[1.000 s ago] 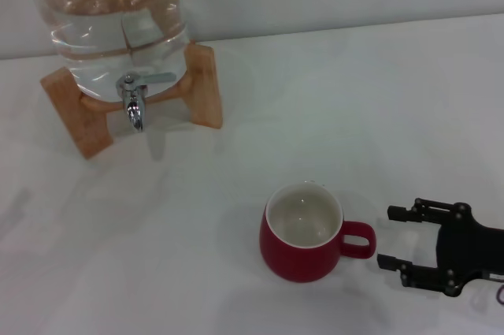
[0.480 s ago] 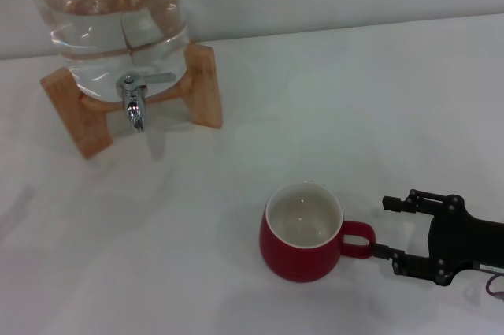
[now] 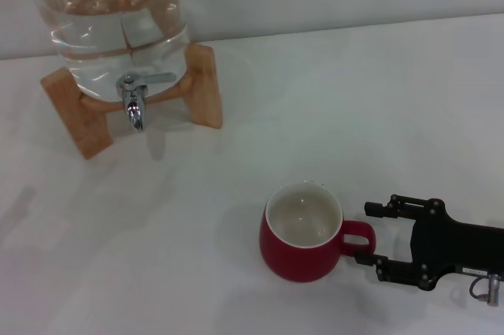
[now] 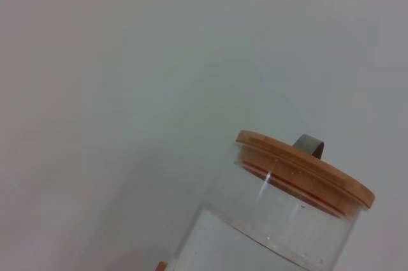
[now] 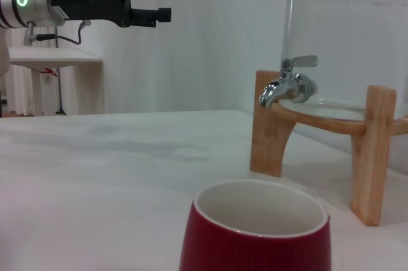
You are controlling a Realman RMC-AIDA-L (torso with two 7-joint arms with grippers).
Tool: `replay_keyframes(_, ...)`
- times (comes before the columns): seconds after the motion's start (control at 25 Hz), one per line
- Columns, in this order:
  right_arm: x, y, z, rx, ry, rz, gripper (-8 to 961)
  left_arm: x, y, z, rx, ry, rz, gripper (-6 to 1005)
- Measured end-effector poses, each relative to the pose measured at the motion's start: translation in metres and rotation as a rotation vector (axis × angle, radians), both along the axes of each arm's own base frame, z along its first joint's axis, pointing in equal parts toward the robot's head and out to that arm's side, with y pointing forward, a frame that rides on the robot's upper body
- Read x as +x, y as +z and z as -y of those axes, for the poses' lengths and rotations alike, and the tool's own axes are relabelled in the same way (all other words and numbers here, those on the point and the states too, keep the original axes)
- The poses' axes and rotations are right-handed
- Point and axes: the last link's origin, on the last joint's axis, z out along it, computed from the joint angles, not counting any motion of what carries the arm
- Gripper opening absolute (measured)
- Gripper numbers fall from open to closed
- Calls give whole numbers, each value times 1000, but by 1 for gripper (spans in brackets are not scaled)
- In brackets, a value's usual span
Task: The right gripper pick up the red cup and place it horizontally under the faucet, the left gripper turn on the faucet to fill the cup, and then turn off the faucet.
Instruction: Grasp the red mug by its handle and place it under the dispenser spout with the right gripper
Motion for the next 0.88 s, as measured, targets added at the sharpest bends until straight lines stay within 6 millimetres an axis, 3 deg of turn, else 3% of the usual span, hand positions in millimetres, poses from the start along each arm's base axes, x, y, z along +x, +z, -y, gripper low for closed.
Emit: replay_keyframes(0.88,3,4,-12,72,-53,-1,662,0,0,-1,1,1,2,876)
